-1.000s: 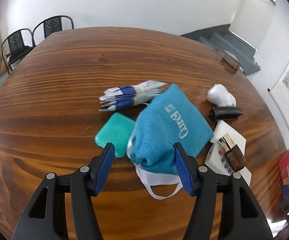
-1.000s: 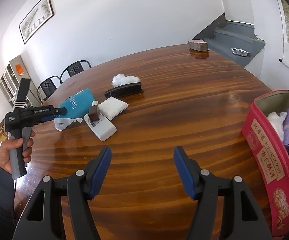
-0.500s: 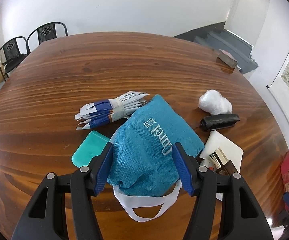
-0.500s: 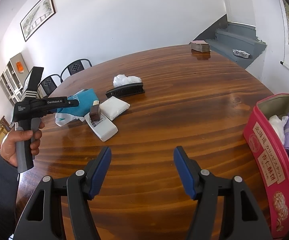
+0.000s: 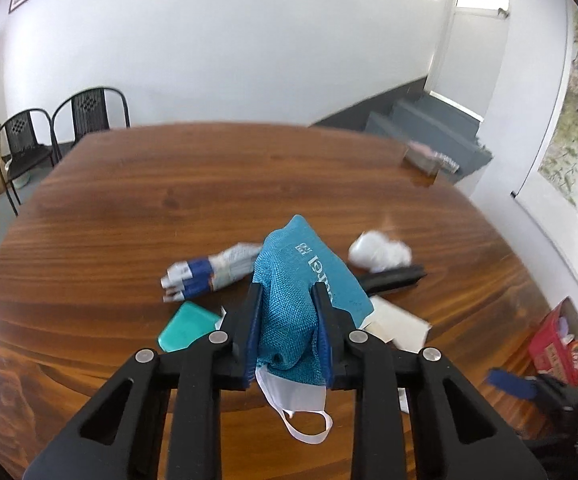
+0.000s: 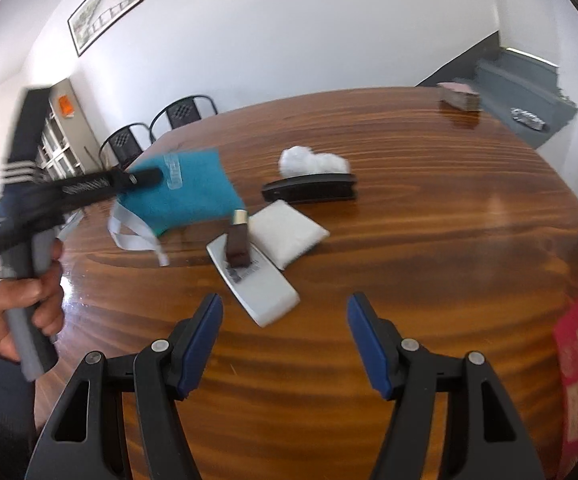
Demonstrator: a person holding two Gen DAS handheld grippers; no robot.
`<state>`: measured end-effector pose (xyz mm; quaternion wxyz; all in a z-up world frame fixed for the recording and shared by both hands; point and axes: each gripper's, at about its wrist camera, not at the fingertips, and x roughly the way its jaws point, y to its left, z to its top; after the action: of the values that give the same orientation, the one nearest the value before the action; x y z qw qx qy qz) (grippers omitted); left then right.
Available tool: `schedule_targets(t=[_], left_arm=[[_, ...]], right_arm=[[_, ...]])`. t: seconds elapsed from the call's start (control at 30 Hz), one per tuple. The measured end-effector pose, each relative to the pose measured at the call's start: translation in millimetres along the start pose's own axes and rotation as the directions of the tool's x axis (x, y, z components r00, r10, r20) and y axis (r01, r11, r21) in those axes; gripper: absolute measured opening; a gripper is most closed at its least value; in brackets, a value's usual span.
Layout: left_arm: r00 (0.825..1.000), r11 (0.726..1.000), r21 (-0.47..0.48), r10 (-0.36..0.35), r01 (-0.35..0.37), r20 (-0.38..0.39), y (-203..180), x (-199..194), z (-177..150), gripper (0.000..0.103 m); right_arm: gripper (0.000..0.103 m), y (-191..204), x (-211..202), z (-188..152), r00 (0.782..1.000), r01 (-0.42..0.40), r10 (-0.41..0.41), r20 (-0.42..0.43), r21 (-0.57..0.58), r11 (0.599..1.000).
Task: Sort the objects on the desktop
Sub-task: 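Move both grippers back over the table toward the blue towel bag, then grasp the blue Curel towel bag with the left gripper while the right grasps the brown bottle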
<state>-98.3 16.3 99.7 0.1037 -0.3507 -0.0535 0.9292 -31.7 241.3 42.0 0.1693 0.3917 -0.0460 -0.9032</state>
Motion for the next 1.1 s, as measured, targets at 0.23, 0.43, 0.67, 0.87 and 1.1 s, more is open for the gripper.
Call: schedule_targets(t=[0.23, 0.43, 0.67, 0.87, 1.1], left_arm=[[0.999, 1.0, -0.009, -0.018, 0.018, 0.049, -2, -24, 9, 0.026], [0.998, 0.999, -0.022, -0.026, 0.028, 0.058, 1, -31, 11, 0.026], [0.998, 0.999, -0.016, -0.036, 0.037, 0.047, -6, -29, 7, 0.026], [0.998, 0.999, 0.008, -0.049, 0.049, 0.04, -16, -29, 3, 0.026], [0.996, 0.995, 0.052, -0.082, 0.08, 0.038, -38, -35, -3, 0.026]], right_arm=[[0.047, 23, 33, 23, 1.0, -0.016, 0.014, -0.027, -0.048, 0.999], [0.043, 31, 63, 31, 0.998, 0.007, -0.011, -0.063, -0.064, 0.998], [0.022, 28, 76, 30, 0.996, 0.011, -0.017, -0.084, -0.063, 0.998], [0.022, 19, 55, 26, 0.999, 0.013, -0.015, -0.041, -0.036, 0.999], [0.022, 0, 8, 14, 0.998, 0.043, -0.044, 0.051, 0.022, 0.999]])
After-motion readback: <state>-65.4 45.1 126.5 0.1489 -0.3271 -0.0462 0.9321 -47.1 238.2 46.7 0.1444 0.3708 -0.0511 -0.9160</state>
